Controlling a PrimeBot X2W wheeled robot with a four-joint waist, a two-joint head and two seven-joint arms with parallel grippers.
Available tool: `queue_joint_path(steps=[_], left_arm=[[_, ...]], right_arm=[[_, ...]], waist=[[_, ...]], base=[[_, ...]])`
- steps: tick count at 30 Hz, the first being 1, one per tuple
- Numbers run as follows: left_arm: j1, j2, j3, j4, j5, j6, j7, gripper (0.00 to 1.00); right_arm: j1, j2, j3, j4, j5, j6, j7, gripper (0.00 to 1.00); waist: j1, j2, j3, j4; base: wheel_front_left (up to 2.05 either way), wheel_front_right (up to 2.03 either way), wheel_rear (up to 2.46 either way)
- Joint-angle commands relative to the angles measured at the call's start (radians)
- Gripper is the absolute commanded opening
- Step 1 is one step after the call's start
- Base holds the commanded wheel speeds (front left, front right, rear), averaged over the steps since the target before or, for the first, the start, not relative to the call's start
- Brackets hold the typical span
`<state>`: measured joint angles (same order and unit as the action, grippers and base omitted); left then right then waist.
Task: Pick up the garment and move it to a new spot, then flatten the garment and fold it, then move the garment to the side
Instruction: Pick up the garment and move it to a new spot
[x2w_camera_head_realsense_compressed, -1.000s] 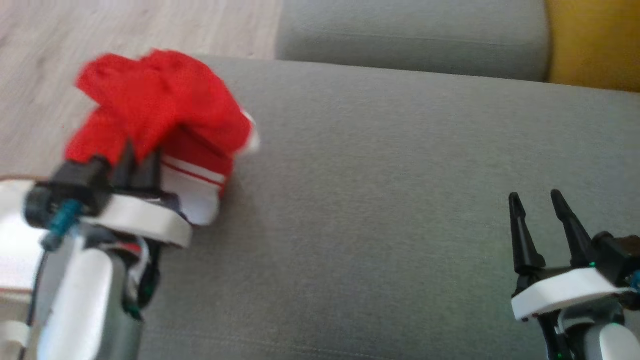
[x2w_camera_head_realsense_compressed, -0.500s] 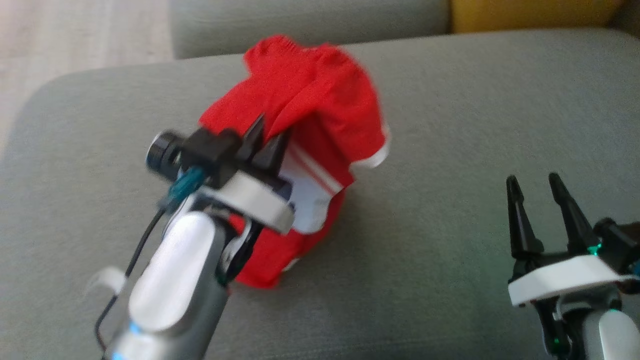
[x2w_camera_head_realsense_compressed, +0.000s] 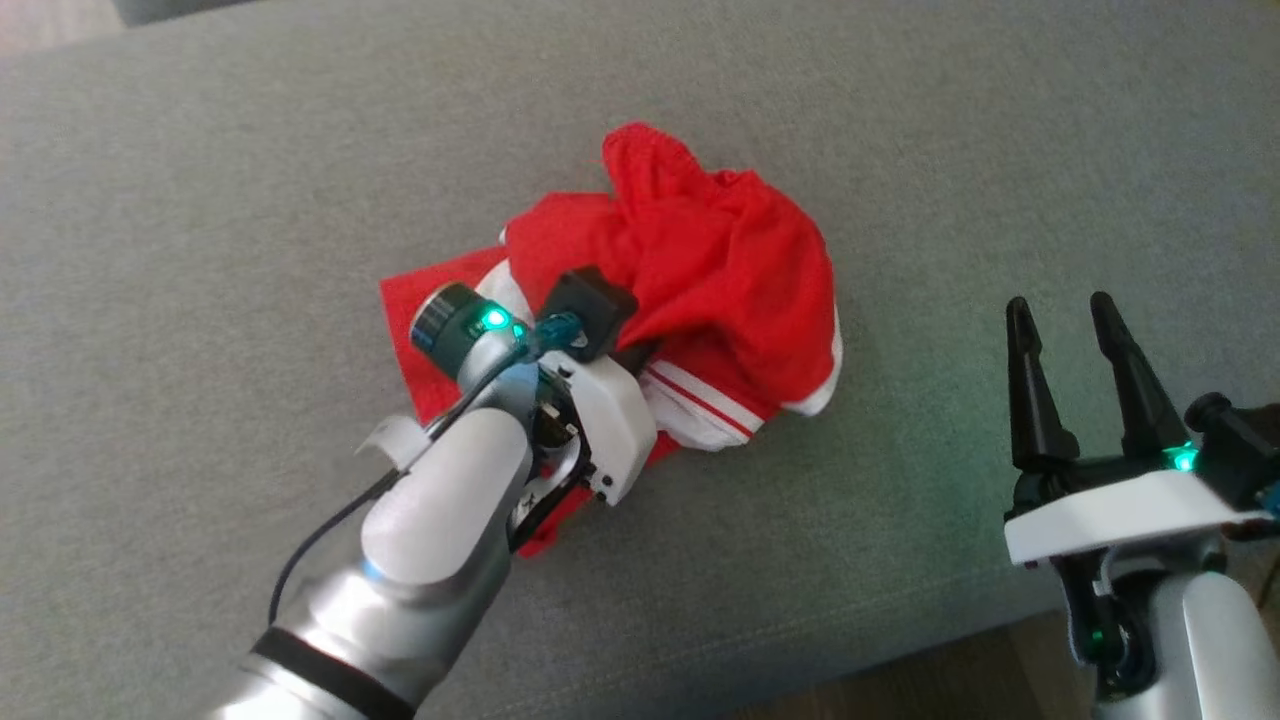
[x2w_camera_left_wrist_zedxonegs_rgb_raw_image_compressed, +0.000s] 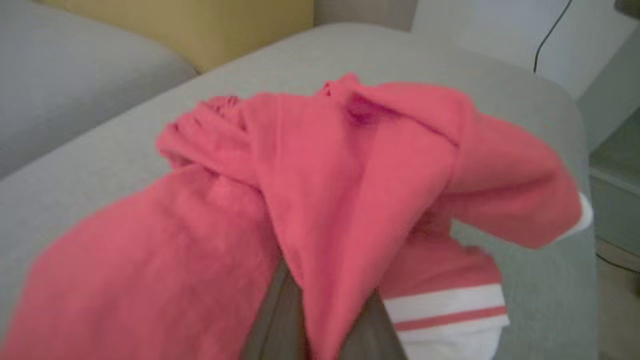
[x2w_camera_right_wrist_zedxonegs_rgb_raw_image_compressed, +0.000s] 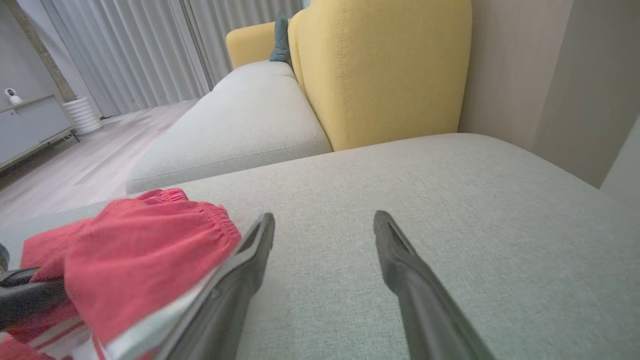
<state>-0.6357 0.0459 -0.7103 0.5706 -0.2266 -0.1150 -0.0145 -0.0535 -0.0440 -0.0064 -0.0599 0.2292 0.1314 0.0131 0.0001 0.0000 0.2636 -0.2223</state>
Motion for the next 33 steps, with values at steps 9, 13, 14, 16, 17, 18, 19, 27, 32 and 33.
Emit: queue_joint_path(steps=[9, 13, 14, 16, 17, 18, 19, 27, 32, 33], left_arm=[[-0.048, 0.005, -0.07, 0.036, -0.094, -0.008, -0.03, 1.0], [0.002, 0.006, -0.051, -0.001, -0.113, 0.029, -0.11, 1.0], [0.018, 0.01, -0.043, -0.014, -0.119, 0.04, -0.127, 1.0], [0.056, 0.025, -0.019, -0.047, -0.134, 0.065, -0.164, 1.0], [0.076, 0.035, -0.004, -0.067, -0.142, 0.081, -0.179, 1.0], [0.096, 0.046, 0.013, -0.09, -0.148, 0.097, -0.194, 1.0], [0.118, 0.058, 0.032, -0.112, -0.156, 0.115, -0.206, 1.0], [0.291, 0.166, 0.216, -0.269, -0.2, 0.247, -0.245, 1.0], [0.386, 0.224, 0.326, -0.343, -0.203, 0.29, -0.247, 1.0], [0.405, 0.233, 0.345, -0.358, -0.2, 0.294, -0.247, 1.0]], right_arm=[[-0.039, -0.006, 0.022, 0.02, 0.002, -0.001, -0.025, 1.0], [-0.031, -0.006, 0.024, 0.026, -0.006, -0.001, -0.02, 1.0], [-0.027, -0.006, 0.022, 0.025, -0.01, -0.001, -0.018, 1.0], [-0.019, -0.006, 0.021, 0.024, -0.013, -0.001, -0.011, 1.0], [-0.015, -0.006, 0.02, 0.023, -0.018, -0.001, -0.008, 1.0], [-0.01, -0.006, 0.018, 0.02, -0.019, -0.001, -0.005, 1.0], [-0.005, -0.006, 0.014, 0.018, -0.021, -0.001, -0.002, 1.0], [0.031, -0.006, -0.008, -0.006, -0.041, -0.001, 0.026, 1.0], [0.05, -0.006, -0.017, -0.018, -0.053, -0.001, 0.044, 1.0], [0.054, -0.006, -0.018, -0.019, -0.055, -0.001, 0.047, 1.0]], waist=[[-0.0001, 0.0, -0.025, 0.039], [-0.0001, 0.0, -0.069, 0.075], [-0.0001, 0.0, -0.079, 0.085], [-0.0001, 0.0, -0.104, 0.103], [-0.0001, 0.0, -0.114, 0.112], [-0.0001, 0.0, -0.123, 0.123], [-0.0001, 0.0, -0.132, 0.133], [-0.0001, 0.0, -0.184, 0.21], [-0.0001, 0.0, -0.211, 0.243], [-0.0001, 0.0, -0.217, 0.248]], base=[[0.0, 0.0, 0.0], [0.0, 0.0, 0.0], [0.0, 0.0, 0.0], [0.0, 0.0, 0.0], [0.0, 0.0, 0.0], [0.0, 0.0, 0.0], [0.0, 0.0, 0.0], [0.0, 0.0, 0.0], [0.0, 0.0, 0.0], [0.0, 0.0, 0.0]])
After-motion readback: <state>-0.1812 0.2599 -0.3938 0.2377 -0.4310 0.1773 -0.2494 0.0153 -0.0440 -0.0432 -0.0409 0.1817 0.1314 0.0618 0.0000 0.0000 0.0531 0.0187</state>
